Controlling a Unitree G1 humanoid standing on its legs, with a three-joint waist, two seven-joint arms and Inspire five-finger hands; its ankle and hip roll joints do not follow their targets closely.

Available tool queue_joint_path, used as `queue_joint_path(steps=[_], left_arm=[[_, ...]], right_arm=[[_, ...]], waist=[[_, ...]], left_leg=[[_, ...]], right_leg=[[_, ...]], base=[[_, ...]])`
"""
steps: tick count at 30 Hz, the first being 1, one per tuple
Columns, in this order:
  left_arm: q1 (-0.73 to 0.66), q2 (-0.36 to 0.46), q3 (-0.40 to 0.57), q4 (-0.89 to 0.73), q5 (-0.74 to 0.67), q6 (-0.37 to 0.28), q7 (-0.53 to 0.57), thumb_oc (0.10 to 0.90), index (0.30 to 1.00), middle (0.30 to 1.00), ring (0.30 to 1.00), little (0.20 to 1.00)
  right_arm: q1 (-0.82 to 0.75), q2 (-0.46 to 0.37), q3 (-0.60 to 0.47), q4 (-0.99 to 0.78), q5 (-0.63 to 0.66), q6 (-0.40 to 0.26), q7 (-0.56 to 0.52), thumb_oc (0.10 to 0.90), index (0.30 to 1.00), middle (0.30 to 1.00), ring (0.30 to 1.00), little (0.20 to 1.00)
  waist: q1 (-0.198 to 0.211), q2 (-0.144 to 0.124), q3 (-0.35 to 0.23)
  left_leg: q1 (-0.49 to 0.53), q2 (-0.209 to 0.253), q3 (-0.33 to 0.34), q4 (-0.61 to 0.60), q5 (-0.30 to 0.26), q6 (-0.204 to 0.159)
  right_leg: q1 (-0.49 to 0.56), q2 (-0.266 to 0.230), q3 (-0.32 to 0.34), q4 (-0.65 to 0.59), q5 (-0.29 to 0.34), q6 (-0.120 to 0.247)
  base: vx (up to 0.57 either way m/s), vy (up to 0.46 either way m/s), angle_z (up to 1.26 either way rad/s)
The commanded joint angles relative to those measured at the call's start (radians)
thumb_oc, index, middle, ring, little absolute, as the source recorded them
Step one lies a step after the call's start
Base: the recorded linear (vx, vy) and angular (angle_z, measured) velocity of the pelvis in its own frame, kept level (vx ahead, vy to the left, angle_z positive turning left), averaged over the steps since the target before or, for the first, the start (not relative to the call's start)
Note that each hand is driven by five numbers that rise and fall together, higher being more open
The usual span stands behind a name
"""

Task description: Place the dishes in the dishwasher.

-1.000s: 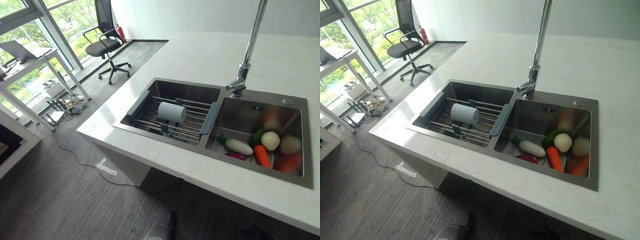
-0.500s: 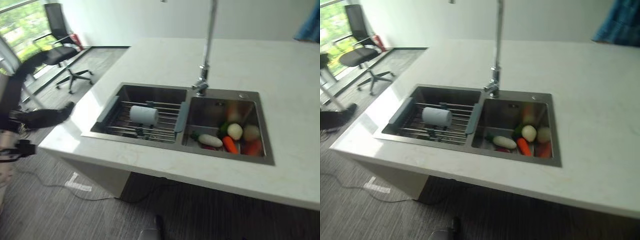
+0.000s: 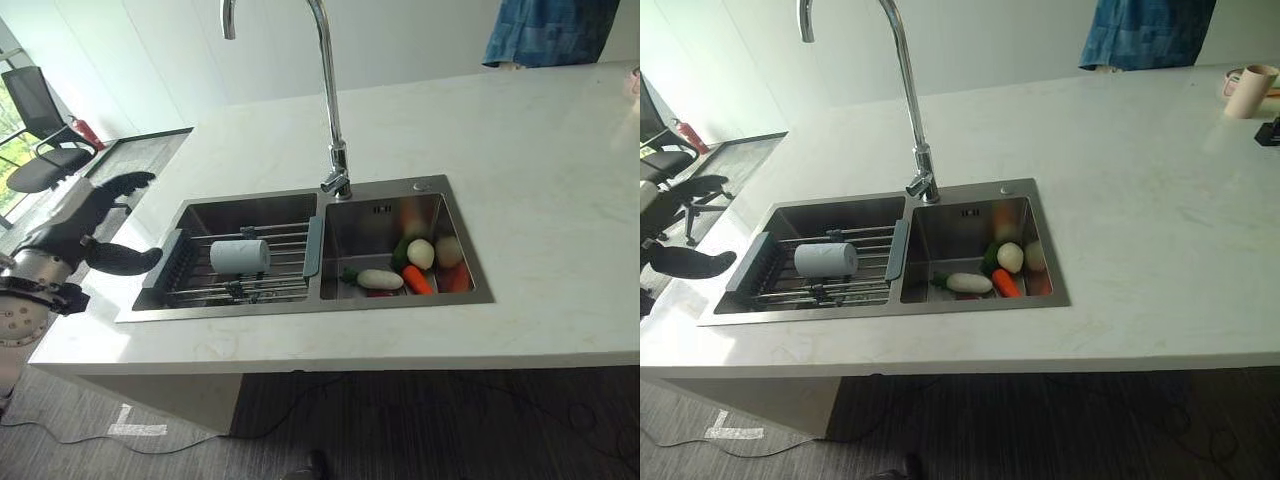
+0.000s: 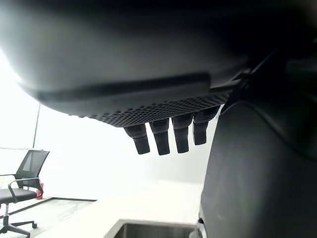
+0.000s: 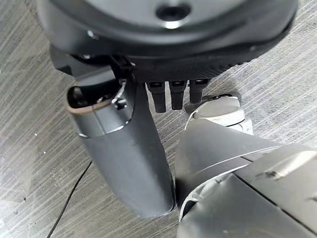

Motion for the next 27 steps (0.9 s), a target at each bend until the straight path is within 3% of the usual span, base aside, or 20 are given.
queue_joint_path(steps=[1,13,24,27], left_arm=[[-0.169,0.104,0.114,0.034,0.033,-0.003,0.017,0.800,0.900,0.900,0.900,0.900],[-0.185,0.092,0.058,0.031,-0.006,-0.008,-0.050,0.800,0.900,0.900,0.900,0.900],[-0.238,0.064,-0.020,0.039,0.054,0.042,-0.017,0.800,0.900,0.900,0.900,0.900],[-0.259,0.068,-0.047,0.032,0.105,0.088,-0.008,0.800,0.900,0.900,0.900,0.900]], right_arm=[[0.065,-0.022,-0.017,-0.046,-0.014,0.021,-0.022,0.800,0.900,0.900,0.900,0.900],[0.095,-0.043,-0.019,-0.133,-0.050,0.038,-0.043,0.800,0.900,0.900,0.900,0.900],[0.089,-0.089,-0.050,-0.110,-0.067,0.029,-0.016,0.800,0.900,0.900,0.900,0.900],[0.086,-0.108,-0.050,-0.099,-0.094,0.021,-0.003,0.800,0.900,0.900,0.900,0.900]], waist=[[-0.018,0.009,0.007],[-0.059,0.020,0.034],[-0.077,0.018,0.045],[-0.078,0.019,0.055]], left_leg=[[0.023,0.053,-0.037,0.116,-0.258,-0.029],[0.014,0.071,-0.004,0.116,-0.249,-0.037],[0.016,0.085,0.015,0.116,-0.243,-0.044],[0.014,0.086,0.015,0.116,-0.241,-0.044]], right_leg=[[-0.013,-0.038,0.005,-0.124,0.084,0.073],[-0.048,-0.048,0.025,-0.124,0.100,0.073],[-0.060,-0.058,0.030,-0.124,0.107,0.073],[-0.066,-0.066,0.029,-0.124,0.113,0.073]], base=[[0.02,0.022,-0.09],[-0.01,0.050,-0.11],[0.00,0.059,-0.07],[0.01,0.106,-0.03]])
